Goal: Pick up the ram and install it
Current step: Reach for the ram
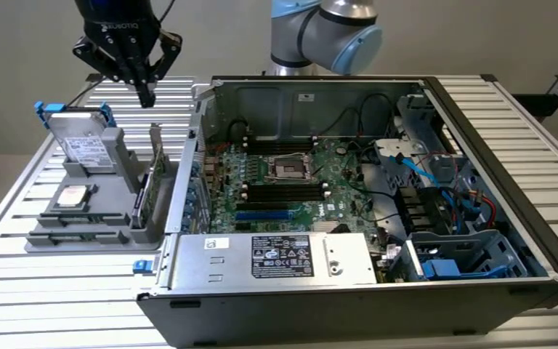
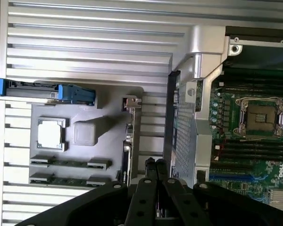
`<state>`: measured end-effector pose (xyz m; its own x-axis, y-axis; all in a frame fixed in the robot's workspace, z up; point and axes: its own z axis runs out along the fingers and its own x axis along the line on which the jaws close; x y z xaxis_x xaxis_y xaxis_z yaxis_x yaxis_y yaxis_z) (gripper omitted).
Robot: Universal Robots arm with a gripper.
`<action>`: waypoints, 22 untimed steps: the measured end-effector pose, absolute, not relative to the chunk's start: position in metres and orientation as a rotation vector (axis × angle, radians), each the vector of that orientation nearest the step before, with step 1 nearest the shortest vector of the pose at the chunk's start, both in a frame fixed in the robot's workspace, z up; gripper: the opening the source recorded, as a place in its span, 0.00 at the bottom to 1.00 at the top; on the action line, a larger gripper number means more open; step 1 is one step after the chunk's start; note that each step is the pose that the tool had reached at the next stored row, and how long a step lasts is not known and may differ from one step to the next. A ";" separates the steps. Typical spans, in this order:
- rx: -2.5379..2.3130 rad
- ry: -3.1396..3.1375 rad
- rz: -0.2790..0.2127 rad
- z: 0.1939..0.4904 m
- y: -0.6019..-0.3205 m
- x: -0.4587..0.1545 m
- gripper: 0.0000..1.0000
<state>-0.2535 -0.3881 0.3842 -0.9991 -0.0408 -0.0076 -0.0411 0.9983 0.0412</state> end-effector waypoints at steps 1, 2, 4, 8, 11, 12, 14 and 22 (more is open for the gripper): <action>-0.066 3.134 0.065 0.384 -0.388 -0.258 0.10; -0.066 3.135 0.065 0.384 -0.388 -0.262 0.10; -0.067 3.136 0.062 0.384 -0.388 -0.271 0.10; -0.068 3.141 0.054 0.382 -0.388 -0.289 0.10; -0.068 3.149 0.051 0.380 -0.388 -0.302 0.10; -0.068 3.152 0.051 0.379 -0.388 -0.306 0.10; -0.068 3.161 0.052 0.377 -0.388 -0.313 0.10; -0.069 3.190 0.053 0.368 -0.393 -0.332 0.10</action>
